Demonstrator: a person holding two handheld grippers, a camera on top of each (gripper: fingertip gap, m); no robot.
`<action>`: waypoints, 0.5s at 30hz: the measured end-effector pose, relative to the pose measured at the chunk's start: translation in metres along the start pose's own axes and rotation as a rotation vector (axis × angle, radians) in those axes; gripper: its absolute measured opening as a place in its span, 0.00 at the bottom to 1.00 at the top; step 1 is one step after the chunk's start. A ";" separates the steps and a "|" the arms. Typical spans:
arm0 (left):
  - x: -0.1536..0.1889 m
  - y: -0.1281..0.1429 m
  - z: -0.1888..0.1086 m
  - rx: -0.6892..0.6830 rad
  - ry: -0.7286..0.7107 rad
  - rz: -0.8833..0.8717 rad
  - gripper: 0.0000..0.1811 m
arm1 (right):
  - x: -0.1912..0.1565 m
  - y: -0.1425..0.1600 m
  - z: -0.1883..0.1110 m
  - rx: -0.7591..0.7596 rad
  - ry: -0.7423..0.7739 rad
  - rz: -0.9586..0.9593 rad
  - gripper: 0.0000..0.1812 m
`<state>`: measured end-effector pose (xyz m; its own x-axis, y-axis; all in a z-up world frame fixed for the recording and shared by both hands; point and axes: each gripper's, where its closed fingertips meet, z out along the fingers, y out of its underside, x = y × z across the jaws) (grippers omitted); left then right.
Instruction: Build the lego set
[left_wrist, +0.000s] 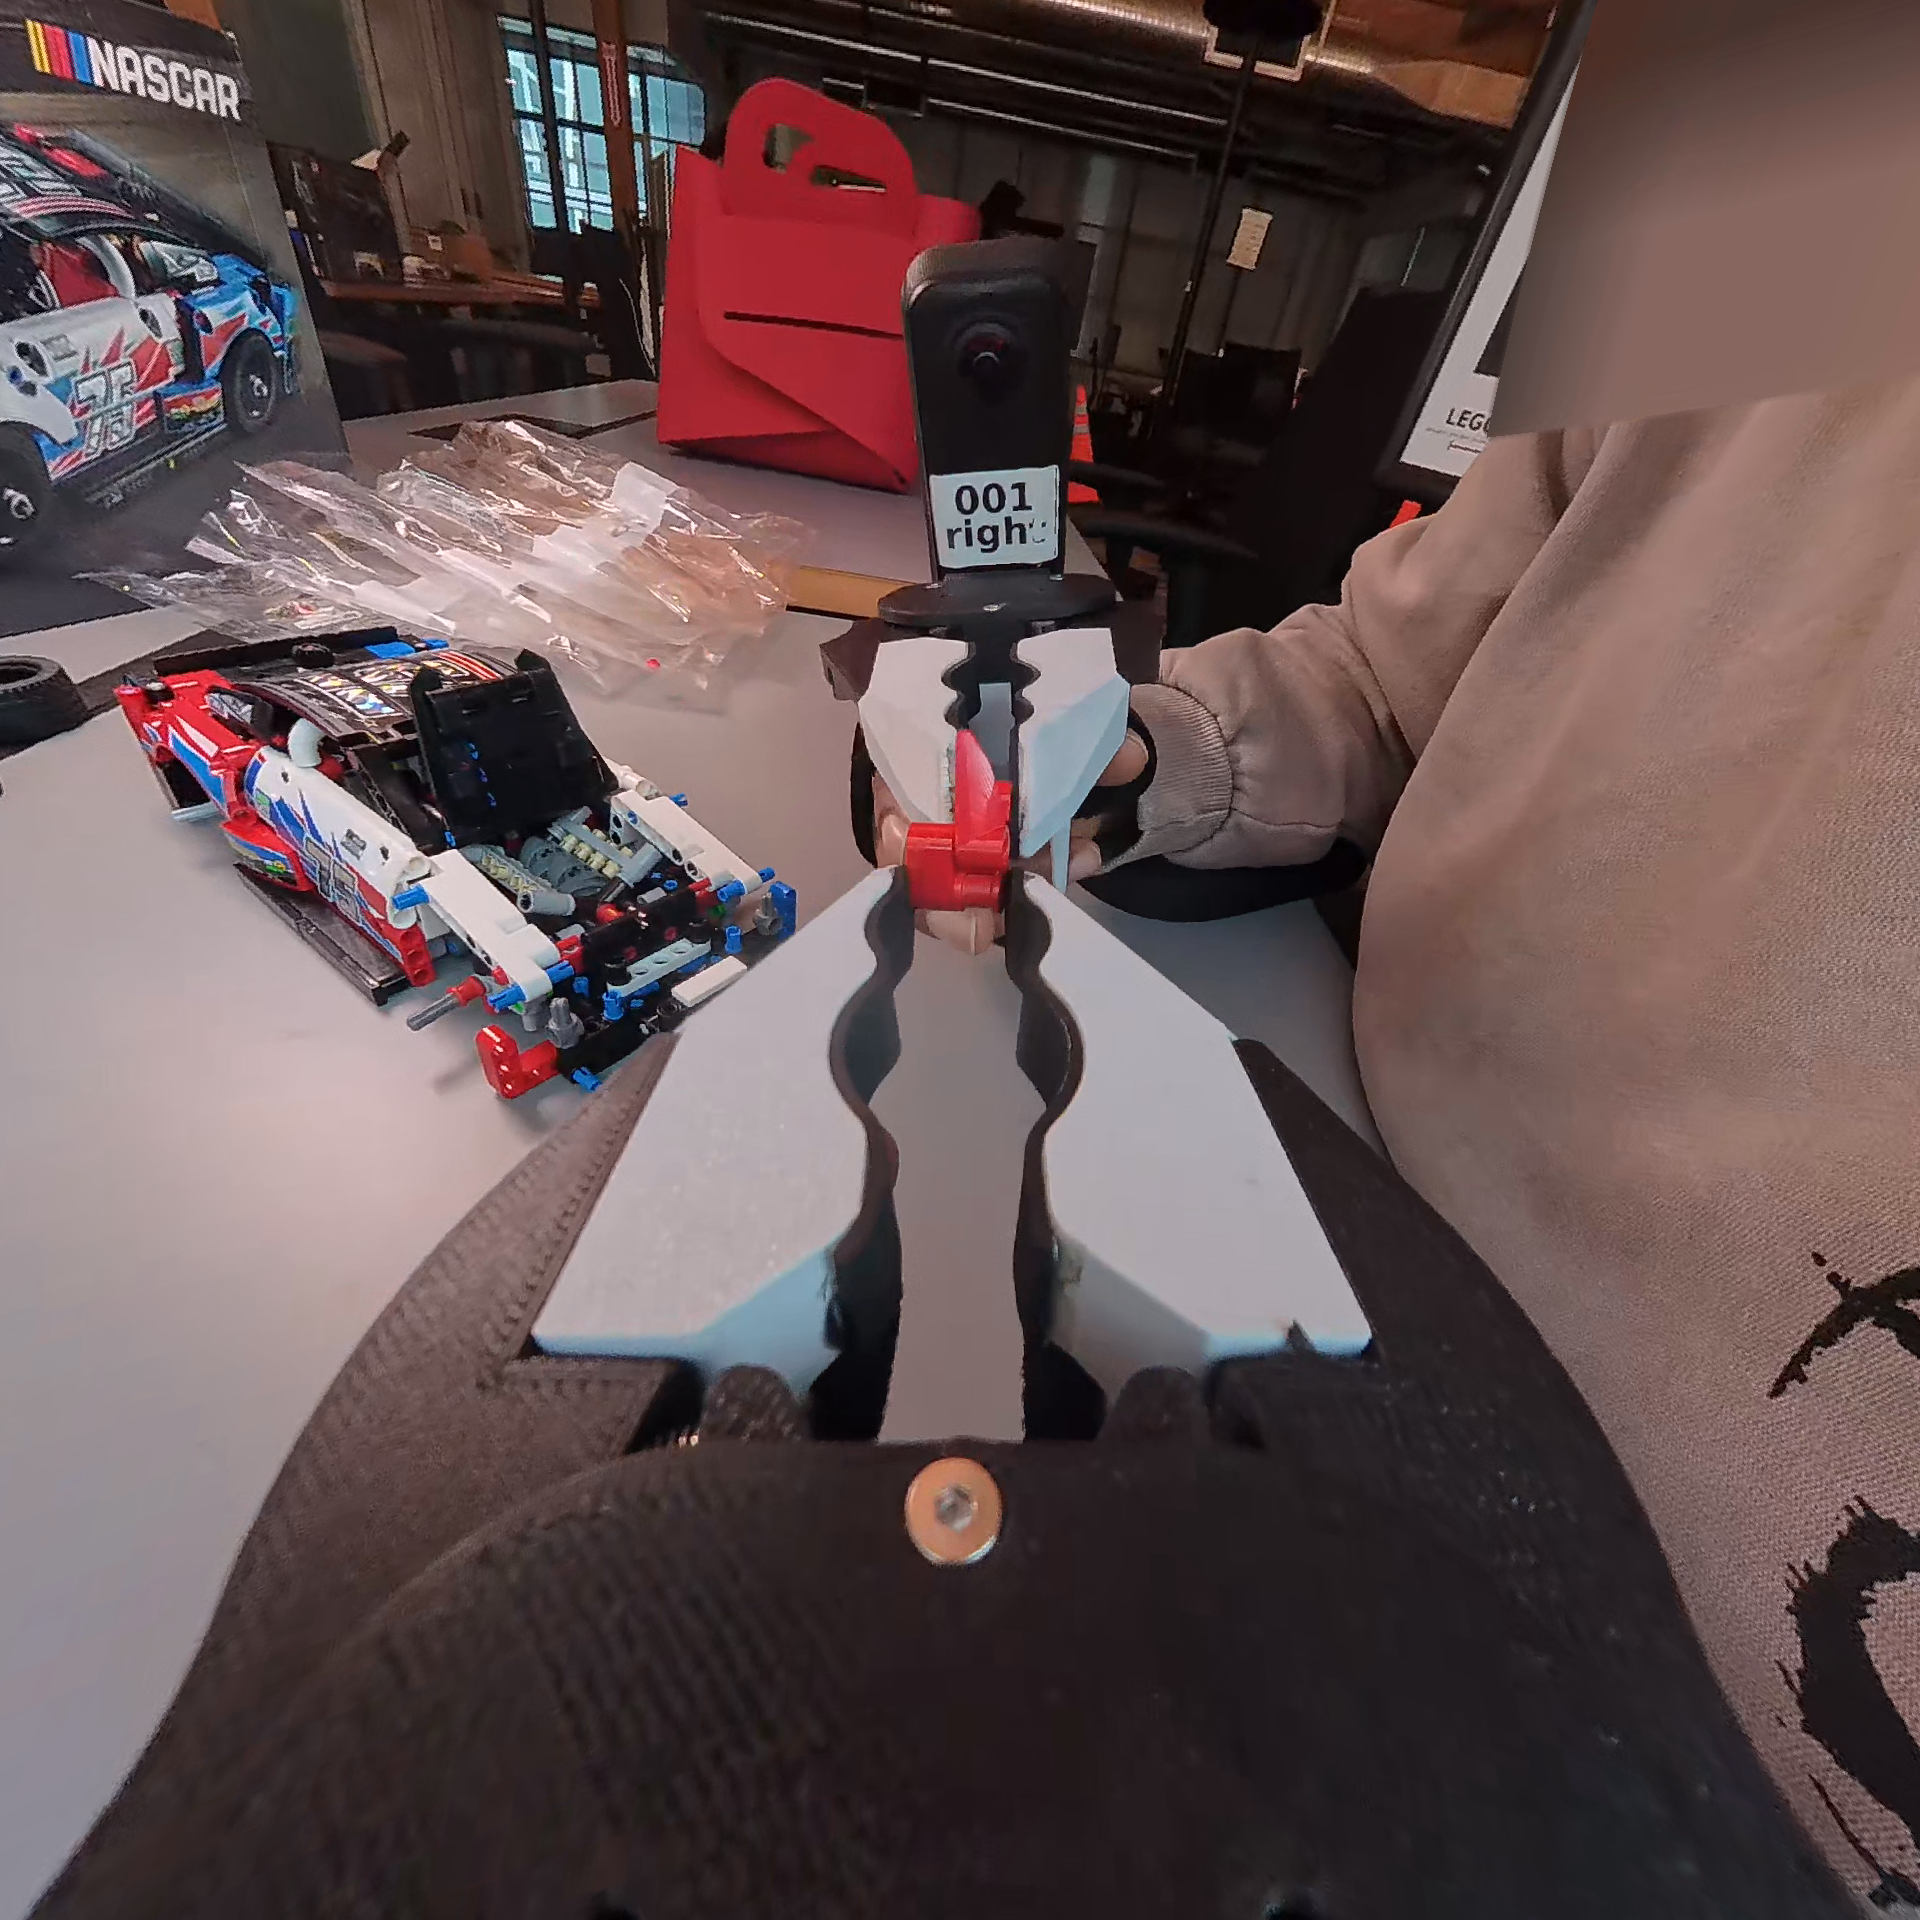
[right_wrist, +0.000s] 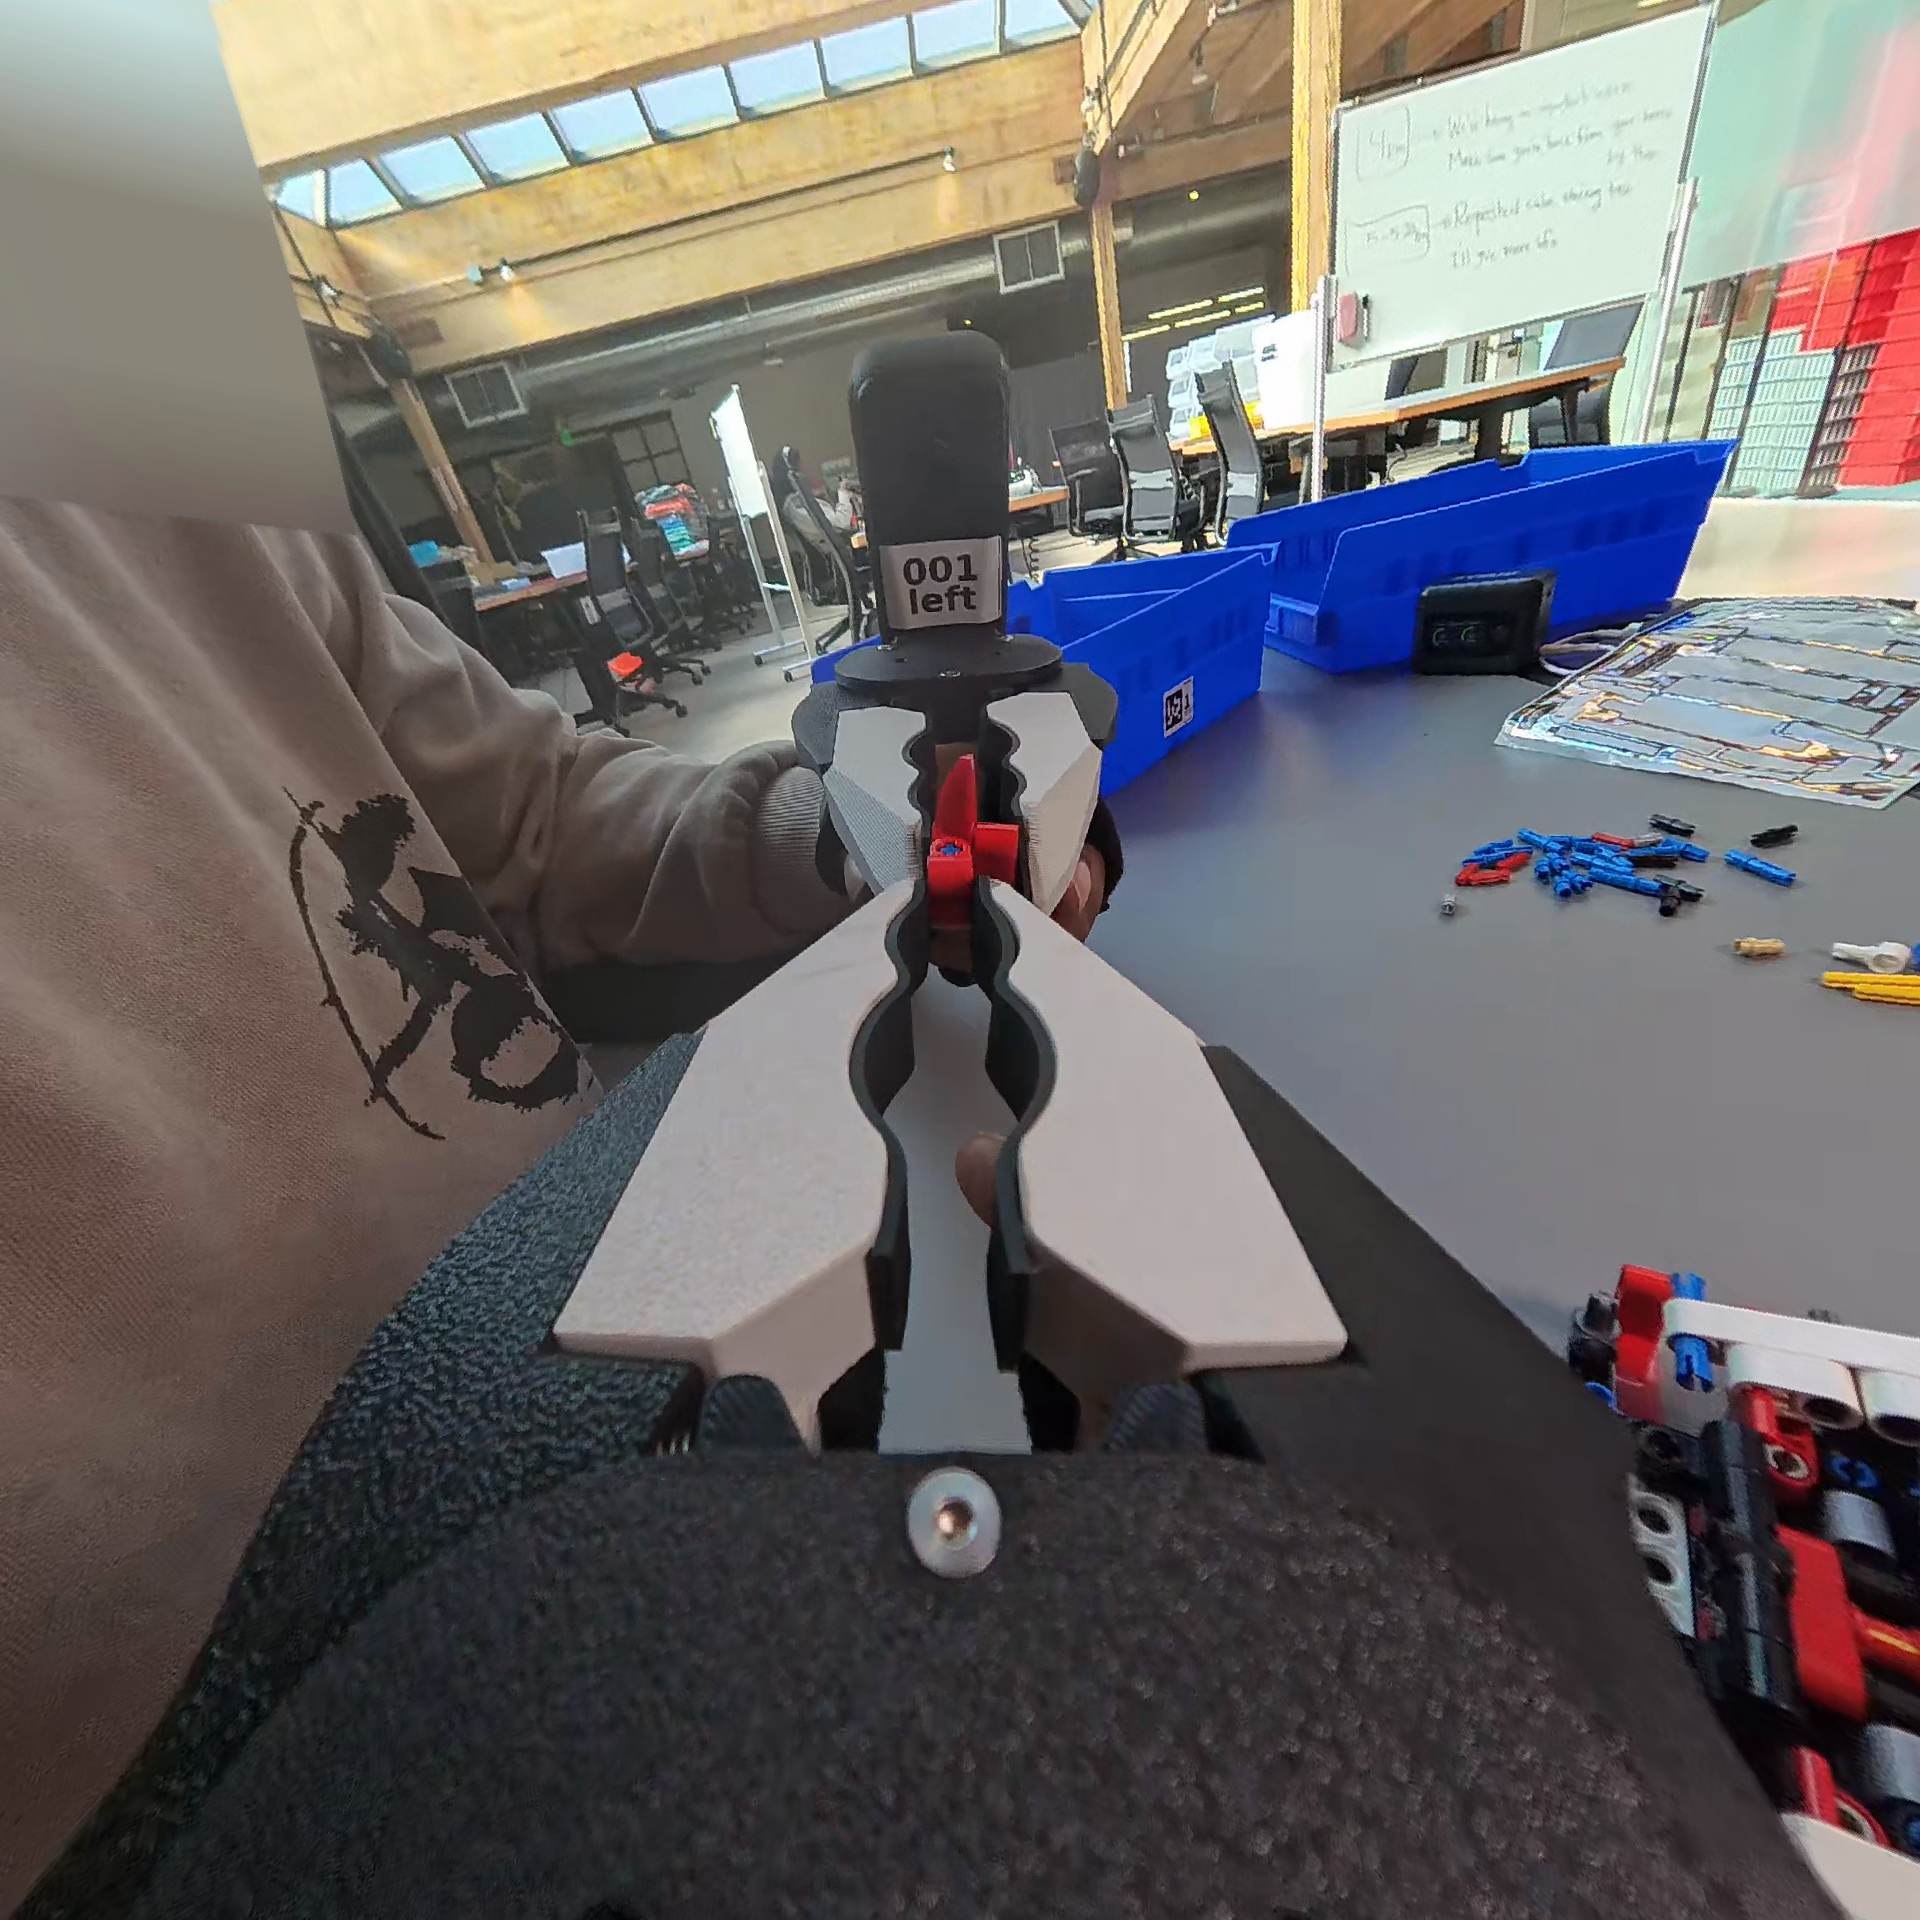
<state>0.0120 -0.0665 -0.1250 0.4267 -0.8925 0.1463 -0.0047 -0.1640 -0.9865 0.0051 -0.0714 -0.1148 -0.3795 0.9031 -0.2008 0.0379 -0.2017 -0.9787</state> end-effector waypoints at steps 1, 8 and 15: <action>0.001 -0.001 0.000 0.005 0.006 -0.009 0.09 | -0.001 -0.001 0.000 0.010 -0.001 -0.002 0.02; 0.002 -0.005 0.003 0.049 0.040 -0.117 0.09 | -0.001 -0.008 -0.002 0.068 0.009 -0.024 0.02; -0.002 -0.006 0.004 0.070 0.036 -0.152 0.09 | 0.003 -0.009 -0.003 0.090 0.006 0.046 0.02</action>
<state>0.0146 -0.0626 -0.1197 0.3849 -0.8744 0.2955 0.1214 -0.2695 -0.9553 0.0063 -0.0662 -0.1064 -0.3739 0.8943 -0.2457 -0.0280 -0.2757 -0.9608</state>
